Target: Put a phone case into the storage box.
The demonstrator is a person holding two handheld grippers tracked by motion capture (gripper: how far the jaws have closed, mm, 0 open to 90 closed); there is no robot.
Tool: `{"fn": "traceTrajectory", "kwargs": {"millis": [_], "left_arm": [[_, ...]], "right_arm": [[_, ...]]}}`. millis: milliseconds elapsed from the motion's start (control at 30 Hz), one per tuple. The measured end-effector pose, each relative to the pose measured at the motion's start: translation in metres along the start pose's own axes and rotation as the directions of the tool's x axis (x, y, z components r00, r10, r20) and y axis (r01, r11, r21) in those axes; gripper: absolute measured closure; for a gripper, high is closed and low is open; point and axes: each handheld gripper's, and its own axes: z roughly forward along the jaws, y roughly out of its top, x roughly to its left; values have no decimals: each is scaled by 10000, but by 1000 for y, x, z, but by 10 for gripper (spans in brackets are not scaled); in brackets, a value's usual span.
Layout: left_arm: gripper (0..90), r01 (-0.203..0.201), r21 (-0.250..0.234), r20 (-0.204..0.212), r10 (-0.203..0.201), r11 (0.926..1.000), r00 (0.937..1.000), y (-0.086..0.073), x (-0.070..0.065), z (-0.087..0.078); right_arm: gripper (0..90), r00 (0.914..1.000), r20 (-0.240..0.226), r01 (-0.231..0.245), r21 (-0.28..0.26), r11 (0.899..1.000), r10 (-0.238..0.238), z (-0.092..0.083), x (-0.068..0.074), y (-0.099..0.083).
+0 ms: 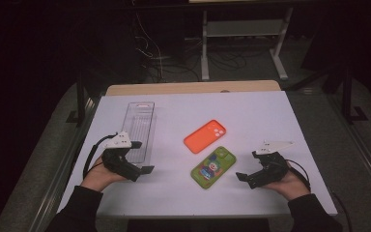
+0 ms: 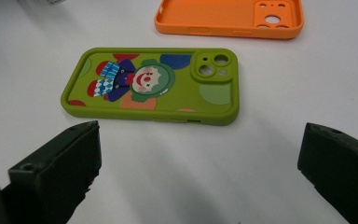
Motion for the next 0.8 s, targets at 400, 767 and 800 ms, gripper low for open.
{"fn": "traceTrajectory", "kwargs": {"millis": [400, 767, 800], "left_arm": [[0, -28, 105, 81, 28, 9999, 10000, -3, -1, 9], [0, -48, -39, 69, 48, 10000, 10000, -3, 0, 9], [0, -42, -34, 100, 42, 10000, 9999, -3, 1, 9]], "right_arm": [[9, 9992, 286, -304, 372, 9988, 293, 0, -1, 2], [128, 9904, 990, -1012, 454, 9938, 963, 1, -9, 19], [131, 9909, 985, -968, 440, 9943, 921, 1, -10, 21]]}}
